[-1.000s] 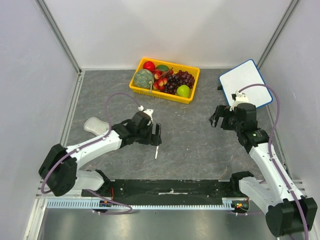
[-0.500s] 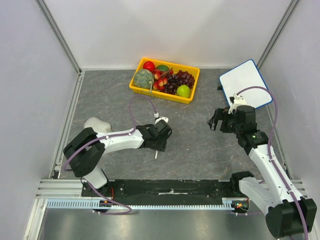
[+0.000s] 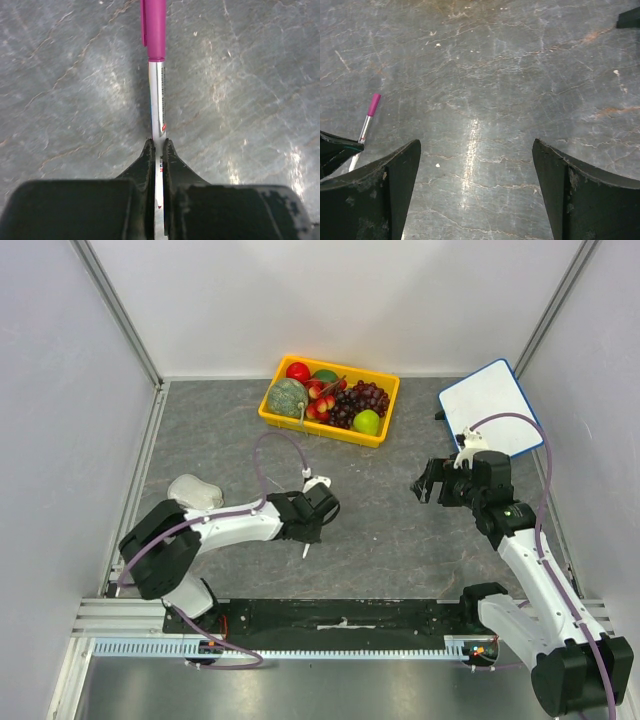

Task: Write a sentence on the whiteboard
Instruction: Pick up the whiteboard marker without the cap from the center of the board, then pass from the left arm to the right

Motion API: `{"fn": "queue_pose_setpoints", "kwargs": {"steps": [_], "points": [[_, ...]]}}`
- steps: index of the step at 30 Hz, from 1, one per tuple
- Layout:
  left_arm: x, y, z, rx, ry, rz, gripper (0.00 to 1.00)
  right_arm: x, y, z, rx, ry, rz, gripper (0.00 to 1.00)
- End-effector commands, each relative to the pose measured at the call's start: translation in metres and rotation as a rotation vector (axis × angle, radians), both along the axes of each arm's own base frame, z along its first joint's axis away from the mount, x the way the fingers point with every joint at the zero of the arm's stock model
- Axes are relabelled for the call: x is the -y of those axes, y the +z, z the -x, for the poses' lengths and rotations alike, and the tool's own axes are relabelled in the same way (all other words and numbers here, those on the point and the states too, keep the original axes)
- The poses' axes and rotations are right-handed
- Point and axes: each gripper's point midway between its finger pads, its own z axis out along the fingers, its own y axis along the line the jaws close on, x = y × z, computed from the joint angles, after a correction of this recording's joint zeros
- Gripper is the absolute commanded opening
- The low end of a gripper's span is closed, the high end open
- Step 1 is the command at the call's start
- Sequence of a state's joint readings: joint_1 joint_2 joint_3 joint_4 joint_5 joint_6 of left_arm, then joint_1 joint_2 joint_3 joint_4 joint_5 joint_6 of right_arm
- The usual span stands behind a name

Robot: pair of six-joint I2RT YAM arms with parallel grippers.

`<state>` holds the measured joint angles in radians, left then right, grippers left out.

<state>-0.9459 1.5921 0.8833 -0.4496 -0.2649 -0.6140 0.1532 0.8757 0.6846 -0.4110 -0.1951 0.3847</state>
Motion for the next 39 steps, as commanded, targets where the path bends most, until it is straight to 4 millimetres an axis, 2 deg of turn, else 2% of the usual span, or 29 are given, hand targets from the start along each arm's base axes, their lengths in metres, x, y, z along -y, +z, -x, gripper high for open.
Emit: {"fn": "queue_pose_setpoints", "kwargs": {"steps": [1, 4, 7, 12, 15, 17, 19, 21, 25, 28, 33, 36, 38, 39], "points": [[-0.002, 0.046, -0.003, 0.11, -0.025, 0.083, 0.02, -0.022, 0.019, 0.001, 0.063, 0.129, -0.067, 0.98], [0.005, 0.084, -0.001, 0.166, -0.069, 0.194, 0.02, -0.035, 0.032, 0.005, 0.092, 0.175, -0.12, 0.98], [0.012, 0.124, 0.006, 0.221, -0.131, 0.318, 0.02, -0.055, 0.048, 0.01, 0.121, 0.241, -0.182, 0.98], [0.03, 0.189, 0.028, 0.282, -0.281, 0.54, 0.02, -0.109, 0.08, 0.03, 0.17, 0.406, -0.339, 0.98], [0.042, 0.223, 0.048, 0.285, -0.4, 0.665, 0.02, -0.15, 0.104, 0.053, 0.205, 0.566, -0.469, 0.98], [0.048, 0.238, 0.06, 0.271, -0.478, 0.715, 0.02, -0.172, 0.119, 0.072, 0.224, 0.681, -0.555, 0.98], [0.053, 0.249, 0.069, 0.258, -0.533, 0.754, 0.02, -0.187, 0.13, 0.088, 0.231, 0.771, -0.612, 0.98], [0.055, 0.258, 0.076, 0.259, -0.572, 0.791, 0.02, -0.195, 0.134, 0.095, 0.238, 0.807, -0.627, 0.94], [0.057, 0.269, 0.083, 0.266, -0.6, 0.843, 0.02, -0.2, 0.135, 0.101, 0.23, 0.829, -0.639, 0.76], [0.059, 0.271, 0.088, 0.257, -0.62, 0.871, 0.02, -0.205, 0.137, 0.108, 0.226, 0.858, -0.67, 0.68], [0.059, 0.27, 0.088, 0.253, -0.615, 0.875, 0.02, -0.213, 0.138, 0.117, 0.211, 0.906, -0.697, 0.4], [0.058, 0.27, 0.088, 0.257, -0.611, 0.876, 0.02, -0.214, 0.141, 0.122, 0.209, 0.924, -0.719, 0.11], [0.056, 0.269, 0.086, 0.263, -0.6, 0.87, 0.03, -0.214, 0.141, 0.121, 0.21, 0.912, -0.718, 0.0], [0.054, 0.268, 0.085, 0.268, -0.584, 0.863, 0.17, -0.213, 0.141, 0.119, 0.217, 0.898, -0.711, 0.0]]}}
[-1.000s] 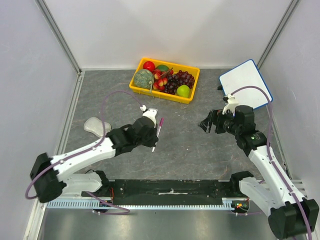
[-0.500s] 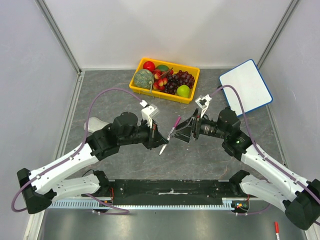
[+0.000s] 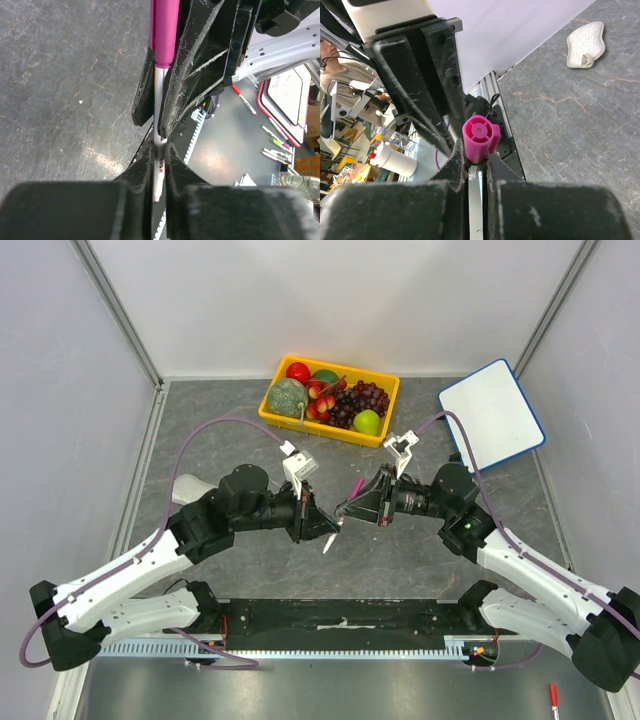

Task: Write a sentence on the whiteboard
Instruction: Pass from the left arm to the right, then pass from the right arm to the left

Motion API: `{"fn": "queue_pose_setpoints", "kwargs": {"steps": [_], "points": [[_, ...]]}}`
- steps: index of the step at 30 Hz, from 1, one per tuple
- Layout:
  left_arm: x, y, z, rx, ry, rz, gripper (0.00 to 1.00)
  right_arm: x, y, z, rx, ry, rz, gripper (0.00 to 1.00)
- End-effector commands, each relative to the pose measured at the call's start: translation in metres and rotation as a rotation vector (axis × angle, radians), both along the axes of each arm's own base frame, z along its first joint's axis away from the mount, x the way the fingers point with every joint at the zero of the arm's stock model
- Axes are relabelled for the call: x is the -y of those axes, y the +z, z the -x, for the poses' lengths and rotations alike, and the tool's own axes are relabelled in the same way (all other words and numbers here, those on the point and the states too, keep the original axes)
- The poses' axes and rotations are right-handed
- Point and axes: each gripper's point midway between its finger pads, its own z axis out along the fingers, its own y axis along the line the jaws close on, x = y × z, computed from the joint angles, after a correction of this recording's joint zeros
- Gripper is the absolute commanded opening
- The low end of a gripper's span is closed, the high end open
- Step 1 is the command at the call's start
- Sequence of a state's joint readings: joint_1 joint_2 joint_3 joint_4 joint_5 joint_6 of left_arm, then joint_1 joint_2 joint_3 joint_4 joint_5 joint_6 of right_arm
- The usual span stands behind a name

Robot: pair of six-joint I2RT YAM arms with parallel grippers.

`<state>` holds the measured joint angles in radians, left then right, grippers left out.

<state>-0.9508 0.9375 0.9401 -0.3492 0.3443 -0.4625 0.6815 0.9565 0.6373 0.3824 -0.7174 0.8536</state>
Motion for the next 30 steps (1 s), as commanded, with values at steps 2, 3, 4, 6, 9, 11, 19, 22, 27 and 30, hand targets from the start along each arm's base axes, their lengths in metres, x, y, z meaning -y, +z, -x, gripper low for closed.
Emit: {"fn": "queue_pose_setpoints", "kwargs": {"steps": [2, 3, 4, 6, 9, 11, 19, 22, 27, 30], "points": [[-0.005, 0.012, -0.003, 0.042, 0.034, 0.043, 0.59, 0.003, 0.008, -0.001, 0.033, -0.031, -0.025, 0.0], [-0.006, 0.008, -0.005, 0.033, 0.049, 0.032, 0.68, 0.004, 0.008, -0.003, 0.033, -0.046, -0.021, 0.0], [-0.006, 0.004, -0.004, 0.023, 0.05, 0.021, 0.72, 0.005, 0.008, -0.004, 0.036, -0.059, -0.019, 0.0], [-0.004, -0.005, -0.003, -0.002, 0.038, 0.004, 0.73, 0.006, 0.01, -0.007, 0.036, -0.083, -0.019, 0.0], [0.004, -0.016, 0.0, -0.041, 0.005, -0.013, 0.72, 0.008, 0.009, -0.01, 0.025, -0.116, -0.011, 0.0], [0.011, -0.023, 0.001, -0.063, -0.02, -0.017, 0.7, 0.011, 0.007, -0.016, 0.013, -0.155, 0.0, 0.0], [0.015, -0.017, -0.008, -0.048, 0.008, -0.008, 0.02, 0.014, 0.0, -0.02, 0.003, -0.185, 0.046, 0.09], [0.006, -0.01, -0.008, -0.028, 0.036, 0.0, 0.02, 0.02, -0.001, -0.021, 0.026, -0.216, 0.084, 0.54], [-0.008, -0.005, 0.003, -0.018, 0.025, -0.01, 0.02, 0.027, 0.011, -0.016, 0.097, -0.208, 0.113, 0.98], [-0.012, -0.004, 0.015, 0.009, -0.053, -0.023, 0.02, 0.023, 0.022, -0.007, 0.128, -0.144, 0.093, 0.98]]}}
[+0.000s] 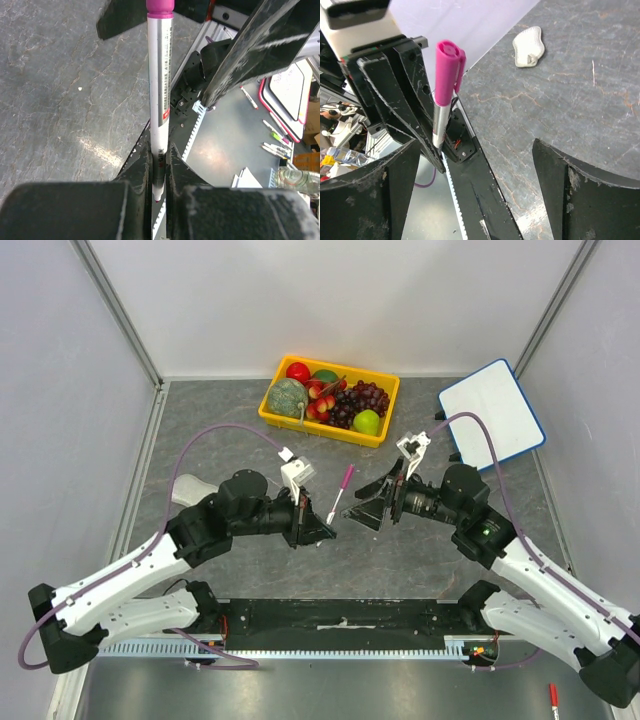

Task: Write a sentence on the whiteboard
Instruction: Pass from the left arm to the right

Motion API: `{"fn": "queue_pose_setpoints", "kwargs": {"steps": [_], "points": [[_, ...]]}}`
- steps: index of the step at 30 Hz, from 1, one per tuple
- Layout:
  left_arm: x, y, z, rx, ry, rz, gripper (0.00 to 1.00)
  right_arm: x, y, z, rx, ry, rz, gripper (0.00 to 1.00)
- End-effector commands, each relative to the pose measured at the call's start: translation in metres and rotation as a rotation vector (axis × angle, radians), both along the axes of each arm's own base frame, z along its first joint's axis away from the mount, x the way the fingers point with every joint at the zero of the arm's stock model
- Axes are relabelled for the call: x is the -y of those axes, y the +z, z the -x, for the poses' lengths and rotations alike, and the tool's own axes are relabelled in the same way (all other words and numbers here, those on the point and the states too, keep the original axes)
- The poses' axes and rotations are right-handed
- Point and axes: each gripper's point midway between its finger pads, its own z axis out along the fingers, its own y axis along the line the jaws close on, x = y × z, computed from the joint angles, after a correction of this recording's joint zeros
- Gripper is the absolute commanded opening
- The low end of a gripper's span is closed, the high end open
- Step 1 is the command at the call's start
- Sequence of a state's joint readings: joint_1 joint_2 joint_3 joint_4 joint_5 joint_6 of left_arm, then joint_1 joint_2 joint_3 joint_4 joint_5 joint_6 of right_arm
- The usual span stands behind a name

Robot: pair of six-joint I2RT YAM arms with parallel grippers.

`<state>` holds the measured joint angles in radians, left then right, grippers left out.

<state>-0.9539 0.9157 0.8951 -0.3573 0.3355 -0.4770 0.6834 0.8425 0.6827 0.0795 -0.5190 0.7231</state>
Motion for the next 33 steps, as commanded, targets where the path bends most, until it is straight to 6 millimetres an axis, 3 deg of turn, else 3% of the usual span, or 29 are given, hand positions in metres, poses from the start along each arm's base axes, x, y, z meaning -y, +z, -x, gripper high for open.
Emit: {"fn": "queue_pose_setpoints", "kwargs": {"steps": [1, 6, 9, 19, 33], "points": [[-0.009, 0.013, 0.015, 0.046, -0.086, -0.003, 0.02, -0.002, 0.038, 0.014, 0.123, 0.088, -0.035, 0.98], [-0.01, 0.02, 0.03, 0.073, -0.184, 0.009, 0.02, -0.008, 0.058, 0.036, 0.156, 0.226, -0.123, 0.98], [-0.008, 0.027, 0.038, 0.087, -0.239, 0.04, 0.02, -0.012, 0.056, 0.04, 0.143, 0.275, -0.114, 0.97], [0.0, 0.031, 0.046, 0.076, -0.314, 0.079, 0.02, -0.017, 0.052, 0.05, 0.095, 0.347, -0.168, 0.73], [0.005, 0.033, 0.046, 0.079, -0.33, 0.1, 0.02, -0.022, 0.038, 0.065, 0.066, 0.429, -0.151, 0.59]]}}
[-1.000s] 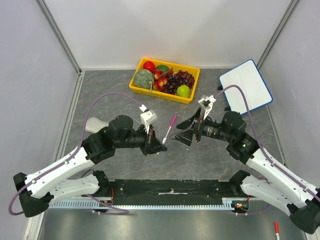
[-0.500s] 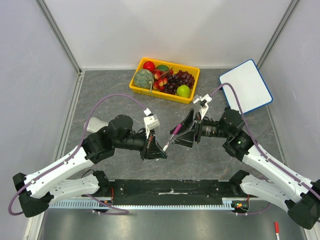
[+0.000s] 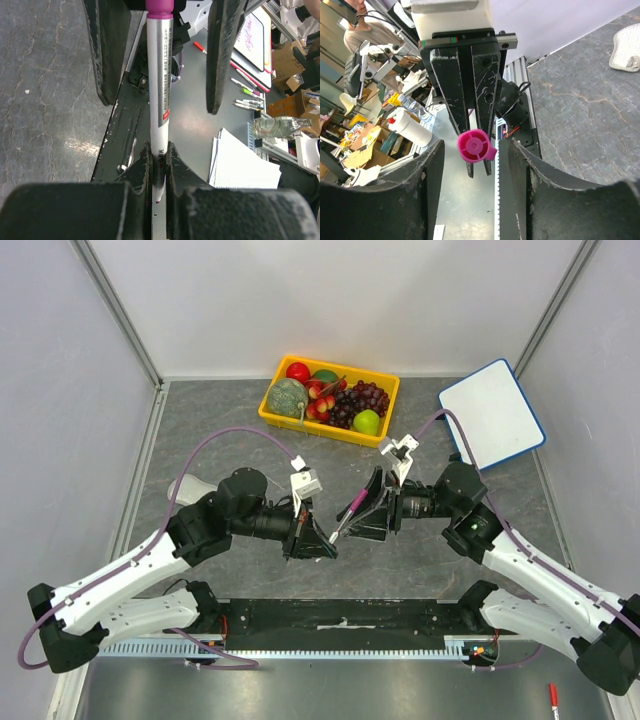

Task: Write a sentence on the whiteboard
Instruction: Pass from the left arm to the right

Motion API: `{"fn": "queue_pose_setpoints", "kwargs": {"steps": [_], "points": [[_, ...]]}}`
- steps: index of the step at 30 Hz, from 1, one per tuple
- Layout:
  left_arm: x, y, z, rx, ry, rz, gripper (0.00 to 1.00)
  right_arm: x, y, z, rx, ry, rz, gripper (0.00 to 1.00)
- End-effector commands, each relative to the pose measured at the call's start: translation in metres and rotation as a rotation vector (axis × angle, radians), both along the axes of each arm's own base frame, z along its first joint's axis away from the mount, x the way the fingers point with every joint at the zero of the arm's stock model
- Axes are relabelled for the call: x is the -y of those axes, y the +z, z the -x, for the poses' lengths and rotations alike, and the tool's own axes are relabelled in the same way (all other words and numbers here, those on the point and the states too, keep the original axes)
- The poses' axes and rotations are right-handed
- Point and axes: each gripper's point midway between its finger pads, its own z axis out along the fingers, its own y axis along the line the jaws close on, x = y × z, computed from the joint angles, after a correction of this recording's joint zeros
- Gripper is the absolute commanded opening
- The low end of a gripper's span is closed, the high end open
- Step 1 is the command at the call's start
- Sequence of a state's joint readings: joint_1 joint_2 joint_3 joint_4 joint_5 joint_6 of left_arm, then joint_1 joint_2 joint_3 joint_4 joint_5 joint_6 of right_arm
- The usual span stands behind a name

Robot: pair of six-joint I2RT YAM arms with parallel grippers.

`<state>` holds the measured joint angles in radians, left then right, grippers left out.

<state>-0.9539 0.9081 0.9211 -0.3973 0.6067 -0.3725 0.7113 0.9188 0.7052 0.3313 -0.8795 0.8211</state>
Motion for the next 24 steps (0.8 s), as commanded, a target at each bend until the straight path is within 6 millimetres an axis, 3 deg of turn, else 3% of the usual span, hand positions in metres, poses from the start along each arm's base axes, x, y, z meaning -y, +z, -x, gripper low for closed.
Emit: {"fn": "queue_pose_setpoints", "kwargs": {"steps": [1, 6, 15, 18, 24], "points": [[0.006, 0.021, 0.001, 0.055, -0.045, 0.069, 0.02, -0.002, -0.001, 0.008, 0.007, 0.044, -0.015, 0.58], [0.006, 0.02, 0.002, 0.052, -0.051, 0.07, 0.02, -0.005, -0.002, 0.013, -0.001, 0.069, -0.016, 0.49], [0.003, 0.021, 0.003, 0.065, -0.048, 0.077, 0.02, -0.005, -0.004, 0.019, 0.0, 0.097, -0.017, 0.17], [0.002, 0.02, 0.003, 0.067, -0.046, 0.076, 0.02, -0.005, -0.004, 0.02, 0.002, 0.099, -0.018, 0.01], [-0.002, 0.018, 0.002, 0.074, -0.02, 0.069, 0.02, -0.003, -0.004, 0.017, 0.016, 0.072, -0.013, 0.0]]}}
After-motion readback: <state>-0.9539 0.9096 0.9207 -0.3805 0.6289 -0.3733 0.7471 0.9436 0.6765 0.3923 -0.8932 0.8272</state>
